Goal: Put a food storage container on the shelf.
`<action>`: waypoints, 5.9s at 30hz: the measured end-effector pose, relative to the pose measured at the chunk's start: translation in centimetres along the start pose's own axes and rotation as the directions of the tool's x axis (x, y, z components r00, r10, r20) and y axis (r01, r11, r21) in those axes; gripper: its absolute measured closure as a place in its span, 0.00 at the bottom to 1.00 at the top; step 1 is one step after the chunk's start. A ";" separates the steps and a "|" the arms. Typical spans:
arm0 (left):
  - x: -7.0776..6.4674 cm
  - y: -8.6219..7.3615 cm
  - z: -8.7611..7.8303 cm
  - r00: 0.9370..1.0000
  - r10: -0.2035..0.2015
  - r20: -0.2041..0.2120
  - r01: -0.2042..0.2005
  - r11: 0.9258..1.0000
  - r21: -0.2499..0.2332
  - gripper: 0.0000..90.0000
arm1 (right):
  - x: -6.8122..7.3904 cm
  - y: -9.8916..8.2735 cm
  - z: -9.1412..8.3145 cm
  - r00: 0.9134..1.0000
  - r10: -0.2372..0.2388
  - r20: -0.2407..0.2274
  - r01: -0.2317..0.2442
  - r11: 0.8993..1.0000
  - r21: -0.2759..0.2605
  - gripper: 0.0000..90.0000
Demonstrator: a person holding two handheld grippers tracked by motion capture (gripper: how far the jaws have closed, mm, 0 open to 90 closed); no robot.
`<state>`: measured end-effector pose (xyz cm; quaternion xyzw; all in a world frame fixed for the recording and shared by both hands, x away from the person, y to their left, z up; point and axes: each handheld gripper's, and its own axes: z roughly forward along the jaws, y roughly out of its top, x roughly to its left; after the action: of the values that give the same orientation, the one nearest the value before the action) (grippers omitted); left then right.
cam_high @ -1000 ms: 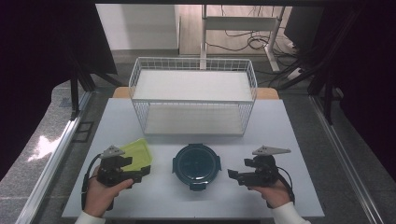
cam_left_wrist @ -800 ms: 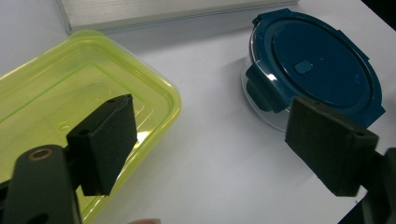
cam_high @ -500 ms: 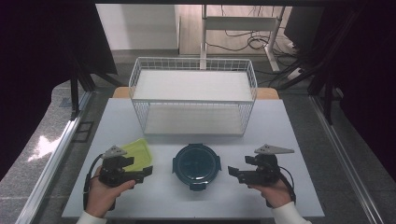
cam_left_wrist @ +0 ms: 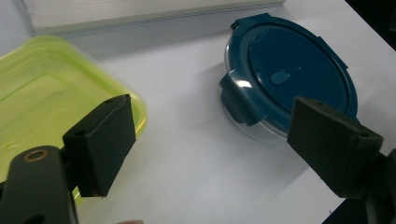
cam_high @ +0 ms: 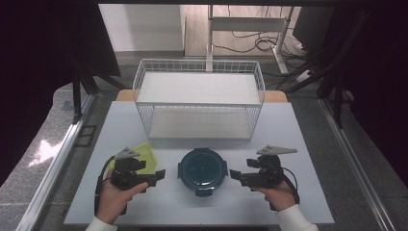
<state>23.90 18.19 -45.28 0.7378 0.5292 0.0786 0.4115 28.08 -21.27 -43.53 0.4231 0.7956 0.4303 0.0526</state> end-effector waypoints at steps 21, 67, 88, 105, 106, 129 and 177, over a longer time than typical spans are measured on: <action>-1.0 2.9 3.2 0.990 -0.093 0.109 0.091 0.996 0.024 0.10 | -0.2 2.5 2.9 0.997 0.032 -0.070 -0.030 0.999 0.030 0.17; -1.0 1.5 9.3 0.957 -0.198 0.212 0.160 0.970 0.182 0.11 | -1.0 0.9 5.6 0.983 0.133 -0.125 -0.119 0.986 0.113 0.12; -0.9 1.0 10.6 0.939 -0.239 0.247 0.187 0.959 0.214 0.09 | -1.9 -0.2 7.9 0.948 0.251 -0.194 -0.221 0.961 0.164 0.11; -1.1 0.8 11.1 0.911 -0.276 0.307 0.205 0.948 0.245 0.16 | -2.1 -1.0 9.3 0.916 0.335 -0.221 -0.288 0.932 0.220 0.21; -1.1 0.8 11.0 0.911 -0.280 0.303 0.211 0.947 0.242 0.17 | -2.2 -1.1 9.3 0.909 0.350 -0.224 -0.301 0.926 0.229 0.21; -3.1 0.3 8.4 0.938 -0.254 0.238 0.223 0.963 0.149 0.32 | -1.4 -1.4 7.1 0.888 0.418 -0.193 -0.383 0.903 0.196 0.36; -4.1 4.2 5.7 0.954 -0.153 0.257 0.145 0.988 0.051 0.38 | -0.3 2.0 4.1 0.924 0.330 -0.194 -0.322 0.944 0.074 0.38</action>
<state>28.25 11.30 -44.77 0.7062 0.5259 -0.0586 0.4705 31.37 -18.35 -44.72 0.5041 0.7240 0.4578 -0.1099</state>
